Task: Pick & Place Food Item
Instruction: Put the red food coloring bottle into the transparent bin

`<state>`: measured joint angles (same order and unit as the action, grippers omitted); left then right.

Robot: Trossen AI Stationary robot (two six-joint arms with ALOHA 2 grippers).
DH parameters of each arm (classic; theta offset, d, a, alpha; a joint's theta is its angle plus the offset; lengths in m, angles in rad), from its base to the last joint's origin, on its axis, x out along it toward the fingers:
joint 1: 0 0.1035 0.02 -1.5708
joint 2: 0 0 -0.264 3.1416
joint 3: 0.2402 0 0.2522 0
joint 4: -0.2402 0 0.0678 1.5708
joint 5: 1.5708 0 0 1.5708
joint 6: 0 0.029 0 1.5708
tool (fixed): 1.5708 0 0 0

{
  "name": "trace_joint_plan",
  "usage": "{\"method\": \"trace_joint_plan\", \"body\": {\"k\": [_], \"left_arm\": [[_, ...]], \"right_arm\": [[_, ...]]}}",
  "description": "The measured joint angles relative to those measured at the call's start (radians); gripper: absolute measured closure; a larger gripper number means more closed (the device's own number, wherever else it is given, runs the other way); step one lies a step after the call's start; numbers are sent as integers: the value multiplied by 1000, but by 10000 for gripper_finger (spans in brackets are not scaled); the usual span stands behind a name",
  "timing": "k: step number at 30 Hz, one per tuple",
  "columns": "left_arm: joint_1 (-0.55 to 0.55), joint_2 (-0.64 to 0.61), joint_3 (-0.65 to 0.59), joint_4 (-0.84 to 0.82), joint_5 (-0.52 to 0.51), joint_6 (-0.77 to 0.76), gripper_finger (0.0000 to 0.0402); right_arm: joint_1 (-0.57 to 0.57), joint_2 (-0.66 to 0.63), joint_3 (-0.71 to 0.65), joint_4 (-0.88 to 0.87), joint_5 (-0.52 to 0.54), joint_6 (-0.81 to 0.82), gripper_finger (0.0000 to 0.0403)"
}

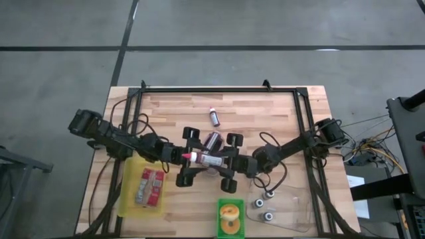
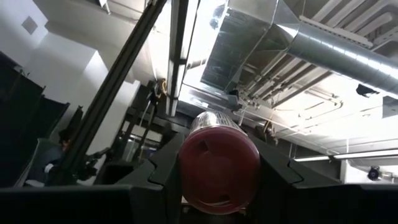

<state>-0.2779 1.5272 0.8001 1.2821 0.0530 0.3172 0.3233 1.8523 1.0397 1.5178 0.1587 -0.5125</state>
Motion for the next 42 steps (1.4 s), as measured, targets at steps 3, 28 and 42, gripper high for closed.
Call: {"method": "trace_joint_plan", "body": {"k": [3, 28, 42], "left_arm": [[0, -6, 1, 3, -4, 0, 191], [-1, -131, -1, -276, -71, 69, 312], [-47, -391, 20, -917, -245, 54, 312]], "right_arm": [[0, 0, 0, -3, -3, 12, 275], [1, -1, -4, -70, 35, 10, 253], [7, -8, -6, -257, 123, 46, 164]]}}
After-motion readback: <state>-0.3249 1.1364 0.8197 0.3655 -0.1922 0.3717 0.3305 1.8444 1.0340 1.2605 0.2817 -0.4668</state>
